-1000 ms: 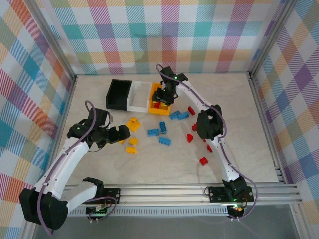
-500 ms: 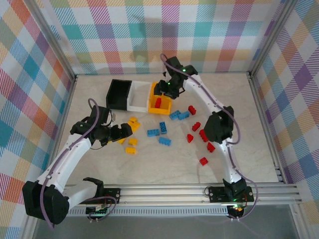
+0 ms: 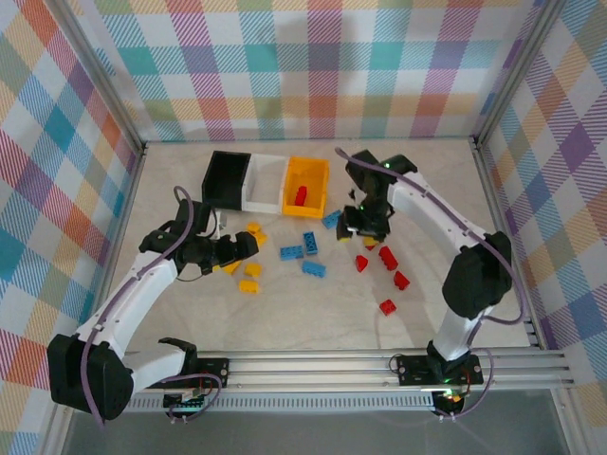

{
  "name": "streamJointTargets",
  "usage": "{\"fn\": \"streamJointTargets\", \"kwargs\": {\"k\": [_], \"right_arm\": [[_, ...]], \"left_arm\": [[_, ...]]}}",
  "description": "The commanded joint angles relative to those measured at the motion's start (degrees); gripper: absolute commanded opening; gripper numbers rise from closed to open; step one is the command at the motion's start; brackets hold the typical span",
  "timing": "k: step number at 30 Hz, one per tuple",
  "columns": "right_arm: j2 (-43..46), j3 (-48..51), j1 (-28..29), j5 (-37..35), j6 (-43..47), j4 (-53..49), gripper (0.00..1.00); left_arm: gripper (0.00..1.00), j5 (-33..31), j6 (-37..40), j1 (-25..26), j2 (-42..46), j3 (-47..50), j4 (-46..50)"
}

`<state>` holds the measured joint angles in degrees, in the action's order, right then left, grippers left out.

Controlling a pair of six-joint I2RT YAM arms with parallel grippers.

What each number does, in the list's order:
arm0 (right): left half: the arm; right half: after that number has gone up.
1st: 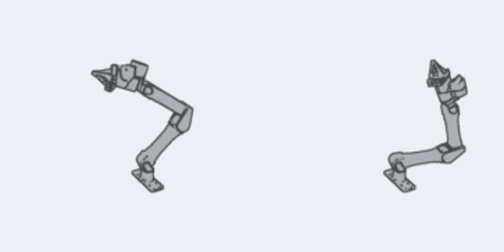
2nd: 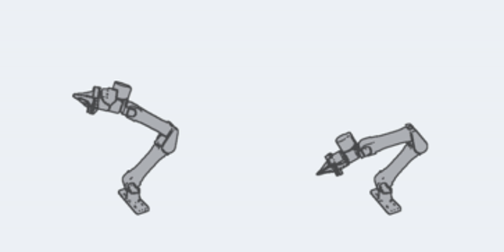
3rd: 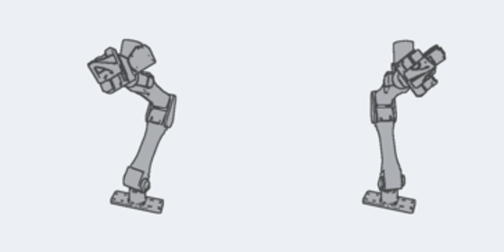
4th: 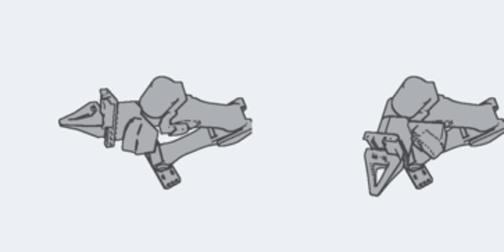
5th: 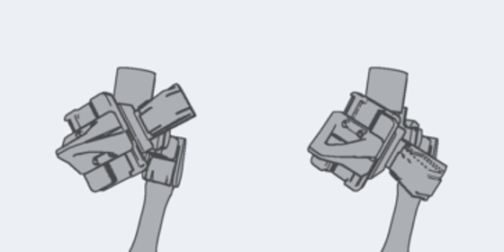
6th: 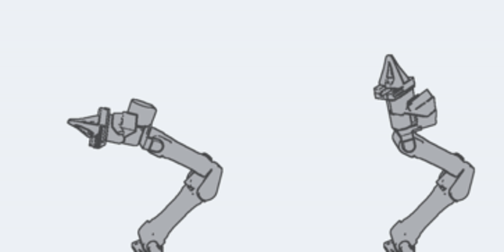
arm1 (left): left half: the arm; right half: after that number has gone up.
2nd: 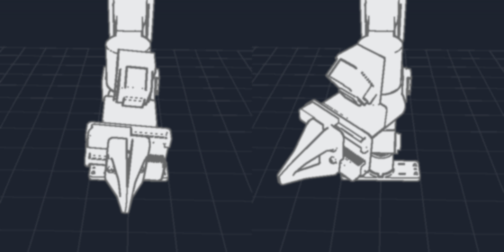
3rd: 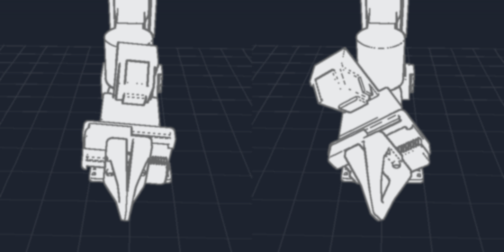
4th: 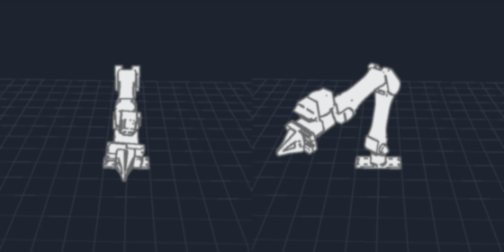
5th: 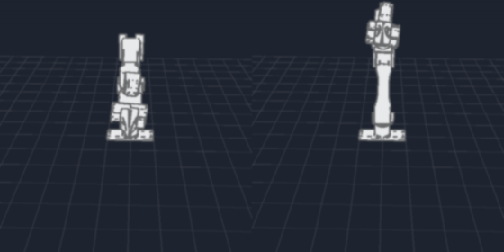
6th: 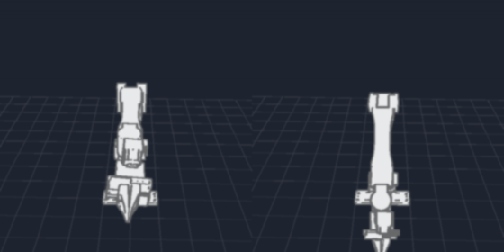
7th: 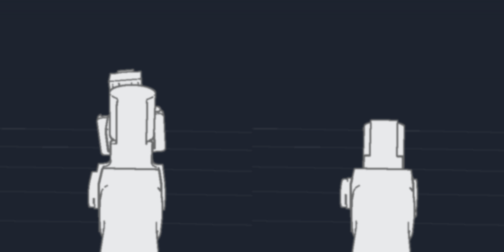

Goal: Sort the legos into containers by color

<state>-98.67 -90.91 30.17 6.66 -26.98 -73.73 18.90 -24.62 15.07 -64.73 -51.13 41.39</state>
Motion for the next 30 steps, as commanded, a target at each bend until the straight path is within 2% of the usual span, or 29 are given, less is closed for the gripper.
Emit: {"fn": "streamJointTargets", "kwargs": {"k": [1,7,12,16,22,30], "right_arm": [[6.36,8.82,-0.14,-2.87,-5.99,-4.64,0.63],[19.62,31.12,-0.43,1.91,-23.81,6.71,0.75],[28.59,43.48,-1.67,4.35,-41.31,18.34,0.74],[31.30,49.88,-2.87,4.65,-51.21,21.81,0.72],[30.48,51.00,-5.63,1.33,-53.79,20.62,0.67],[26.76,52.31,-8.87,2.40,-53.43,24.07,0.65]], "left_arm": [[0.96,0.57,-1.29,1.35,-0.64,0.84,-1.77],[0.98,-2.44,-3.13,3.71,-0.66,1.34,-1.92],[0.98,-3.20,-4.45,4.18,0.04,2.20,-1.76],[0.98,-3.88,-4.89,4.27,0.64,2.50,-1.14],[0.99,-4.57,-5.96,4.27,2.84,4.13,-1.03],[0.99,-5.49,-6.06,4.27,2.96,4.11,-0.74]]}}
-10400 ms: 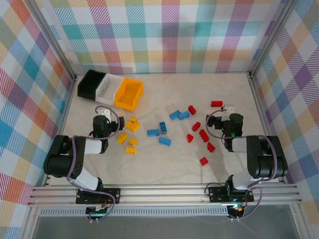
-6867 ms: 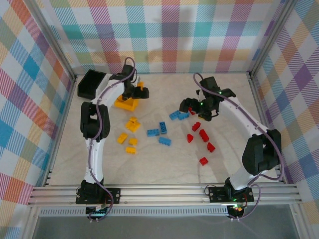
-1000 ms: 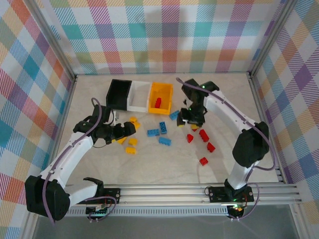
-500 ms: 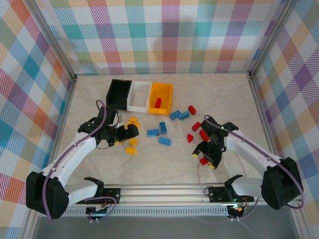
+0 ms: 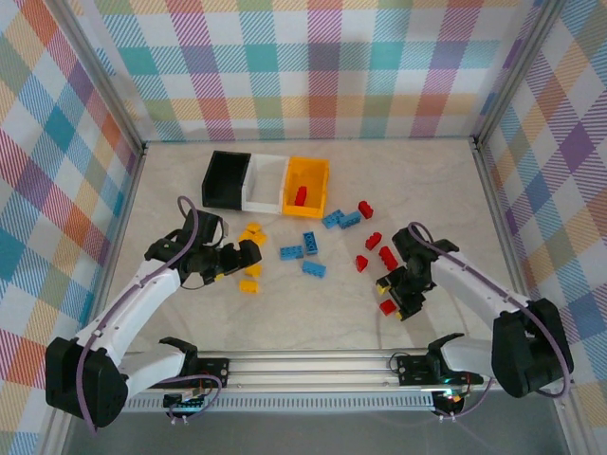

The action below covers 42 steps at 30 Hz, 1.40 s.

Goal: Sort the legos into containers by color

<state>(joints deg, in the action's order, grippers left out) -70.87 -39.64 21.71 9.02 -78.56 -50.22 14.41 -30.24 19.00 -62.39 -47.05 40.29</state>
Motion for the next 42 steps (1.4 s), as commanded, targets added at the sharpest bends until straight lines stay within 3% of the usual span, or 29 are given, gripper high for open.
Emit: {"fn": "streamJointTargets", "kwargs": {"k": [1,14,22,26,30,35,40,42], "right_arm": [[-1.56,1.22,-0.44,0.27,-1.94,1.01,0.65],[-8.78,2.34,-0.54,1.09,-2.21,5.86,0.64],[-8.87,1.99,-0.49,0.77,-0.37,4.77,0.42],[-7.55,-2.75,-0.45,-0.40,4.18,2.24,0.36],[-8.41,-12.53,0.12,0.76,11.41,0.65,0.35],[-12.14,-28.01,3.37,2.79,22.81,6.29,0.35],[-27.37,-50.07,5.23,10.33,36.27,4.40,0.34],[-34.62,-59.05,5.78,10.02,40.27,0.27,0.34]], "left_arm": [[0.99,-1.22,-0.30,0.33,0.40,-0.17,0.41],[1.00,-1.67,0.79,0.29,-1.87,-0.88,0.23],[1.00,-2.46,1.76,0.29,-2.13,-1.21,0.67],[1.00,-2.38,1.51,0.33,-2.10,-0.76,0.16],[1.00,-2.02,1.27,0.33,-2.55,-0.89,-0.72],[1.00,-1.11,1.21,0.33,-3.88,-1.68,-1.44],[1.00,-0.10,1.06,0.33,-4.39,-2.43,-1.54],[1.00,0.04,1.23,0.33,-4.26,-2.62,-0.99]]}}
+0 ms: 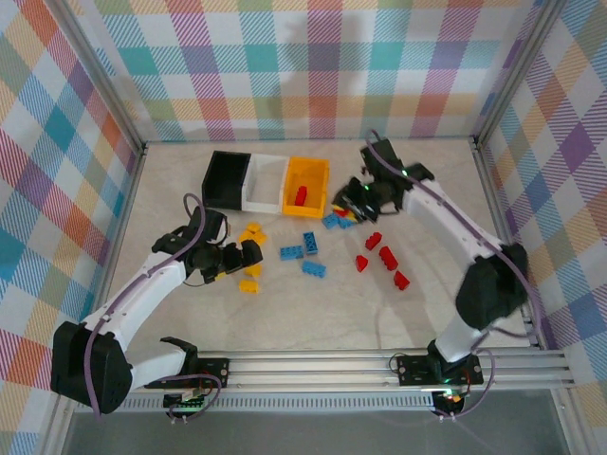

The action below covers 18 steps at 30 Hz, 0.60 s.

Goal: Sort the legos into containers by color

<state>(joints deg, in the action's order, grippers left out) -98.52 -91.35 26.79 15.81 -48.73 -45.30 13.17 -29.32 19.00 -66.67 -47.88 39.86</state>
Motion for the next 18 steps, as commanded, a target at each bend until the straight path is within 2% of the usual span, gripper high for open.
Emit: {"fn": "streamJointTargets", "kwargs": {"k": [1,7,10,18], "right_arm": [[-10.95,-12.40,0.89,2.57,12.28,-7.23,0.34],[-32.10,-41.63,1.30,-1.91,20.35,-21.13,0.34],[-39.64,-52.18,1.52,-1.96,21.66,-24.48,0.35],[-44.51,-53.61,1.48,-1.23,21.17,-23.38,0.38]], "left_arm": [[1.00,1.25,0.35,0.33,0.14,-1.83,-0.20],[1.00,1.27,0.53,0.29,1.99,-1.78,2.66],[1.00,0.57,0.49,0.21,3.43,-1.70,4.44],[1.00,-0.52,-0.60,-0.01,6.03,-0.68,6.02]]}}
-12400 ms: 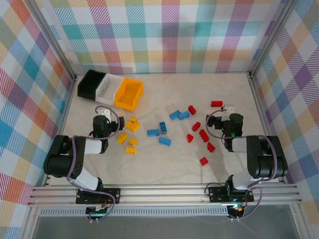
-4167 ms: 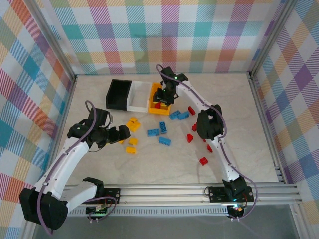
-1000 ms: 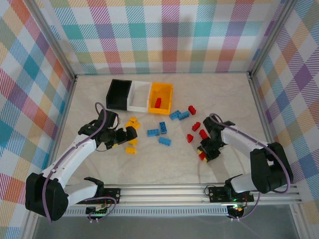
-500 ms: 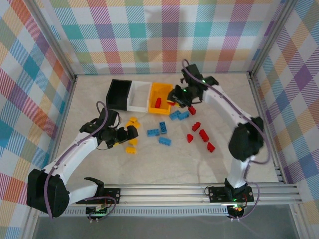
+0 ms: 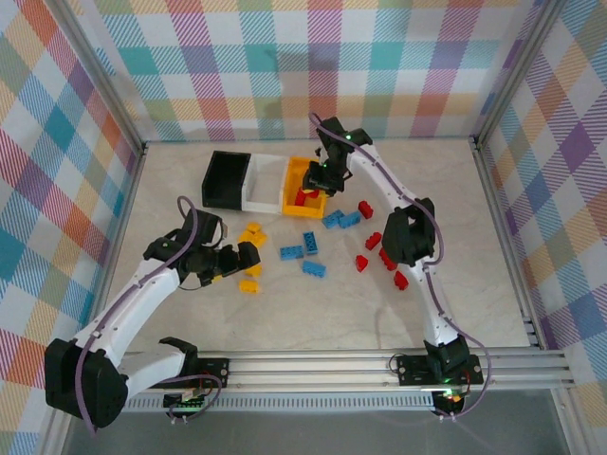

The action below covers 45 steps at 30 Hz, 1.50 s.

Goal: Sort the legos into containers by color

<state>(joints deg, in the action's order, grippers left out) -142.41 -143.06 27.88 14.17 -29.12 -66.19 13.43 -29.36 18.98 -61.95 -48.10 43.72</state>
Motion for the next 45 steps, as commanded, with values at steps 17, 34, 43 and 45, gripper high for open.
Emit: {"fn": "streamJointTargets", "kwargs": {"k": [17,34,43,45], "right_arm": [[1.52,-0.24,0.76,0.40,1.83,-2.00,0.49],[35.76,41.36,1.73,6.08,0.04,16.49,0.53],[49.85,64.74,1.69,1.50,0.37,13.61,0.53],[52.24,68.88,1.67,2.92,-1.23,14.99,0.53]], "left_arm": [[1.00,-0.90,-1.67,-0.02,1.97,0.20,1.20],[0.96,-5.79,1.38,-0.88,-2.52,-2.60,4.03],[0.92,-7.16,7.56,-1.80,-9.51,-5.68,4.86],[0.89,-8.00,9.79,-2.68,-11.44,-6.06,5.01]]}}
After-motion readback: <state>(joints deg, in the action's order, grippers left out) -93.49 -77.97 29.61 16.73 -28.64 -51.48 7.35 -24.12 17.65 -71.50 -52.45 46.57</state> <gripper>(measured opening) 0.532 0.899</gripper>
